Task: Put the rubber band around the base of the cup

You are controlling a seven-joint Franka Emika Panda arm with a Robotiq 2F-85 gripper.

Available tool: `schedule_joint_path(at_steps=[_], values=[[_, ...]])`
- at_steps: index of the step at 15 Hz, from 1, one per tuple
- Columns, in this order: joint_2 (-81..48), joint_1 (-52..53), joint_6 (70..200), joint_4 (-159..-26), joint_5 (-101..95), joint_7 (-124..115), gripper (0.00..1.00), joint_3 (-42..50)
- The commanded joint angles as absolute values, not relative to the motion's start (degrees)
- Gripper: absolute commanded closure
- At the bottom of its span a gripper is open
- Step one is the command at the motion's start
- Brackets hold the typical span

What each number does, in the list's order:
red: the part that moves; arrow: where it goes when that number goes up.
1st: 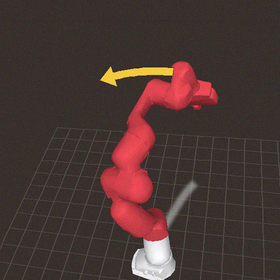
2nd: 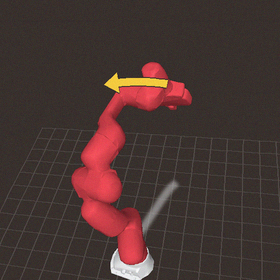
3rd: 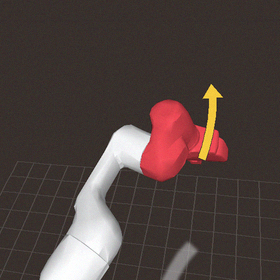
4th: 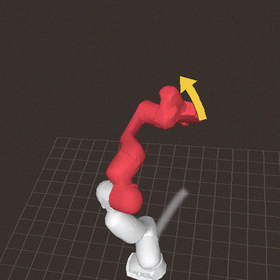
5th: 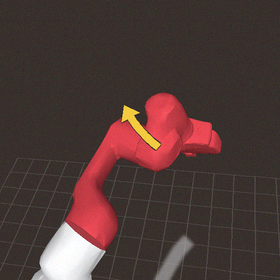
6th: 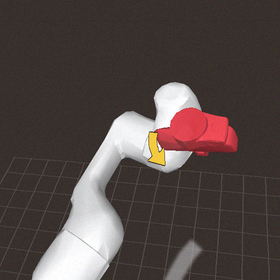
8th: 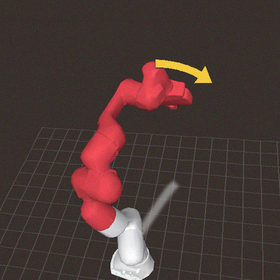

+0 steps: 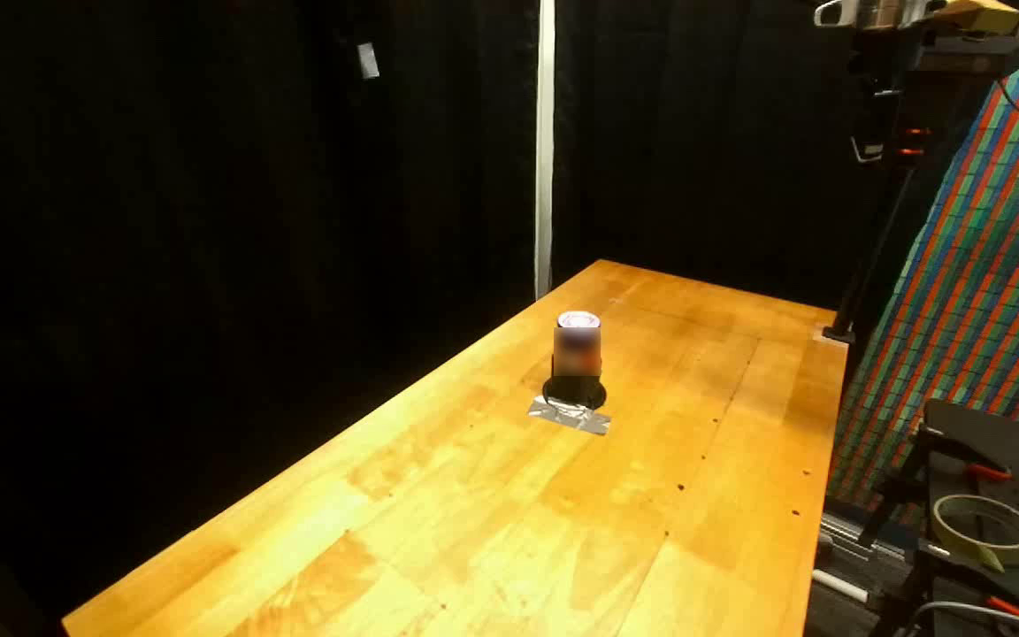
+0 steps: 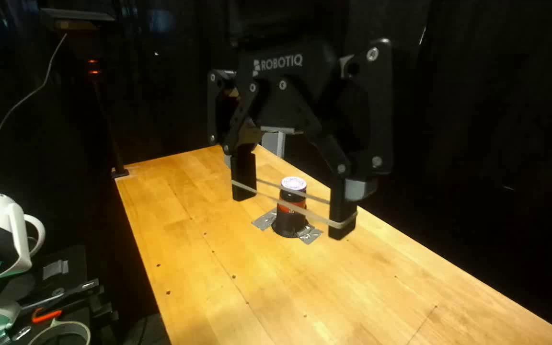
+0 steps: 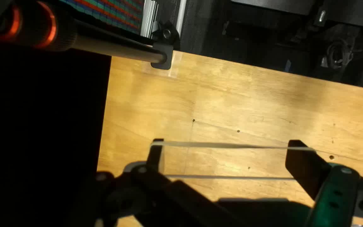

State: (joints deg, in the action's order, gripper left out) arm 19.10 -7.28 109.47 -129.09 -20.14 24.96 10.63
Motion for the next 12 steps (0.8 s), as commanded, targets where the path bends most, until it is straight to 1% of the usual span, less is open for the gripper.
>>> schedule_joint_path(at_steps=[1, 6, 12], values=[[19.1, -7.1, 109.3, -128.8, -20.2, 24.9, 0.0, 10.7], [19.3, -7.1, 109.3, -128.4, -20.2, 24.9, 0.0, 10.7], [4.0, -0.5, 98.0, -112.6, -11.9, 30.4, 0.0, 6.2]])
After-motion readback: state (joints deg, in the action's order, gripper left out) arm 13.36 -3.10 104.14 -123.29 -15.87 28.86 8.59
